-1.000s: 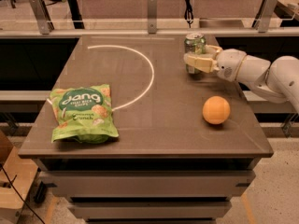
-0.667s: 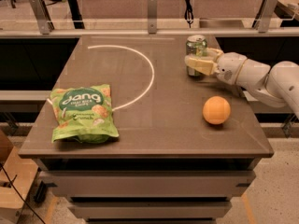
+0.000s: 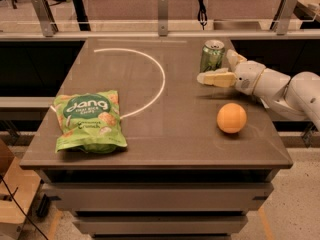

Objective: Place green can upright

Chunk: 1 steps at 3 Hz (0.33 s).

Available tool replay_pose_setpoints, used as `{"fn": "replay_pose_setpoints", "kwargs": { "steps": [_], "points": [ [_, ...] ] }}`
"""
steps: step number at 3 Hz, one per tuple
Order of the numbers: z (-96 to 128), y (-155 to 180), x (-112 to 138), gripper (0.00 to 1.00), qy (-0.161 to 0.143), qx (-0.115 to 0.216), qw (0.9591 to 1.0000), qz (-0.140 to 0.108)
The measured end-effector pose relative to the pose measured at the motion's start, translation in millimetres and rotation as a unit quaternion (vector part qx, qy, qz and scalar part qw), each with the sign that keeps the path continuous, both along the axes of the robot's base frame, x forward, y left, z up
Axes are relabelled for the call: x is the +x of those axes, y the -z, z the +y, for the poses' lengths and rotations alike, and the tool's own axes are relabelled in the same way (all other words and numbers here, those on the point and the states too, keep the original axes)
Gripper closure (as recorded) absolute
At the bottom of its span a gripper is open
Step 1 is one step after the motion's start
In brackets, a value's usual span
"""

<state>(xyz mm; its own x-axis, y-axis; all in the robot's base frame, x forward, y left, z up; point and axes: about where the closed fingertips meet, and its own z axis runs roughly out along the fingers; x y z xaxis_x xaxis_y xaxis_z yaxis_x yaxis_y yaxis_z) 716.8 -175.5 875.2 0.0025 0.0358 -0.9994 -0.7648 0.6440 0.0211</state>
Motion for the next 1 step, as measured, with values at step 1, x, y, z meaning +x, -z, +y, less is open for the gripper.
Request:
{"fn": "replay_pose_setpoints", "kwargs": {
  "steps": [1],
  "points": [
    [0.1, 0.0, 0.0, 0.00, 0.000, 0.000, 1.0000, 0.000]
  ]
}}
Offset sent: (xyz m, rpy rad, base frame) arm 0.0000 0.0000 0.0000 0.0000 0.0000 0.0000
